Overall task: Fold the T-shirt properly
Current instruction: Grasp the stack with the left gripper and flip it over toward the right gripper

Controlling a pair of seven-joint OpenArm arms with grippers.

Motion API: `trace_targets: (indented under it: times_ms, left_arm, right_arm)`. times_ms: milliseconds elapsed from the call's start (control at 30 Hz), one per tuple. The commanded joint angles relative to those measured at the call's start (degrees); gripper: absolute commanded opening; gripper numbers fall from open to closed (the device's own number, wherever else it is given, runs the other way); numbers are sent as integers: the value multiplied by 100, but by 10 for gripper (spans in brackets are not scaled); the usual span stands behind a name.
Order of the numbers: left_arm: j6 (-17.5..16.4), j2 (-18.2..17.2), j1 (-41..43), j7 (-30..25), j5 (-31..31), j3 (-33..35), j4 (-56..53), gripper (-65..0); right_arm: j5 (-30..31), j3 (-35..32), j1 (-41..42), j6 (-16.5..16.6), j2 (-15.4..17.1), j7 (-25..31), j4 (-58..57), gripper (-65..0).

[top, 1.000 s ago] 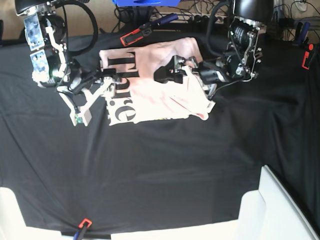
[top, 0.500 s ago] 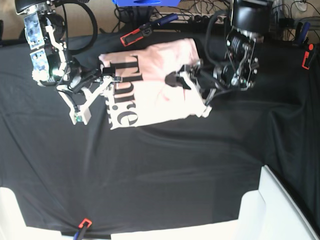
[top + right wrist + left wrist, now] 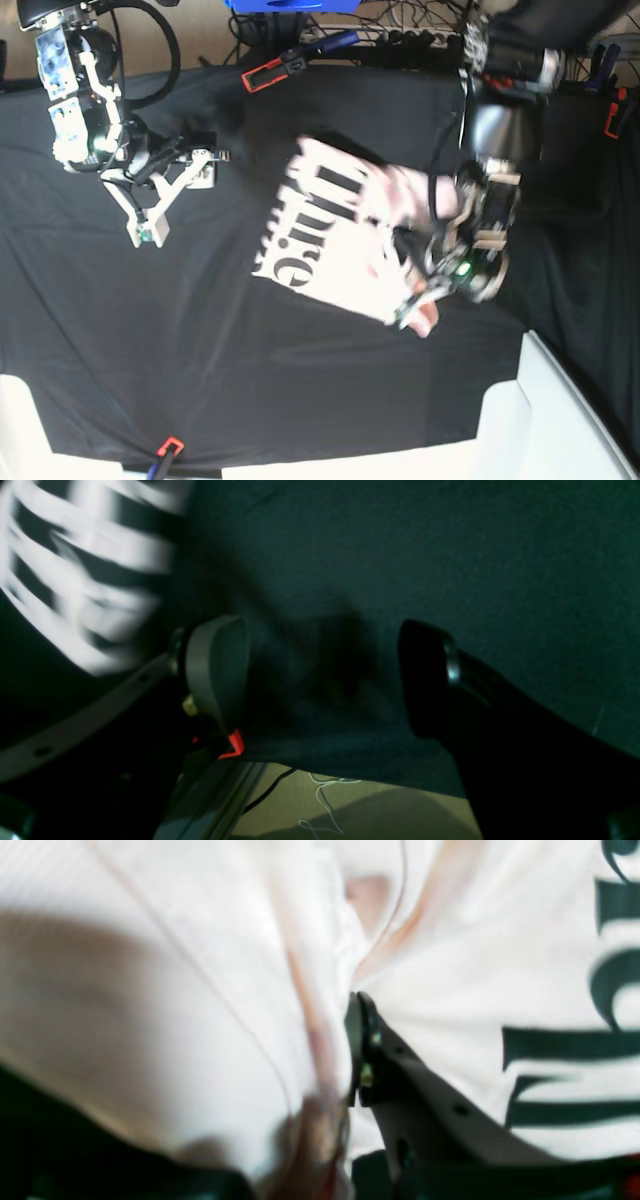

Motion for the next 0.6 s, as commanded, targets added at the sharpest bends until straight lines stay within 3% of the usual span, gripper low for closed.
trace_targets:
  times_ms: [0, 167, 367, 567]
  left_arm:
    - [-34, 48, -245, -94, 83, 275, 78, -650]
    - [-34, 92, -719, -129, 742, 1479, 51, -650]
    - [-7, 496, -1343, -173, 1296, 1752, -221, -650]
    - [-87, 1155, -1519, -1272, 2905, 1796, -1338, -650]
  right_arm:
    - [6, 22, 3, 14, 20, 60, 86, -203]
    - [6, 22, -129, 14, 29, 438, 86, -203]
    - [6, 22, -181, -4, 29, 649, 86, -203]
    - [6, 31, -190, -4, 29, 658, 86, -203]
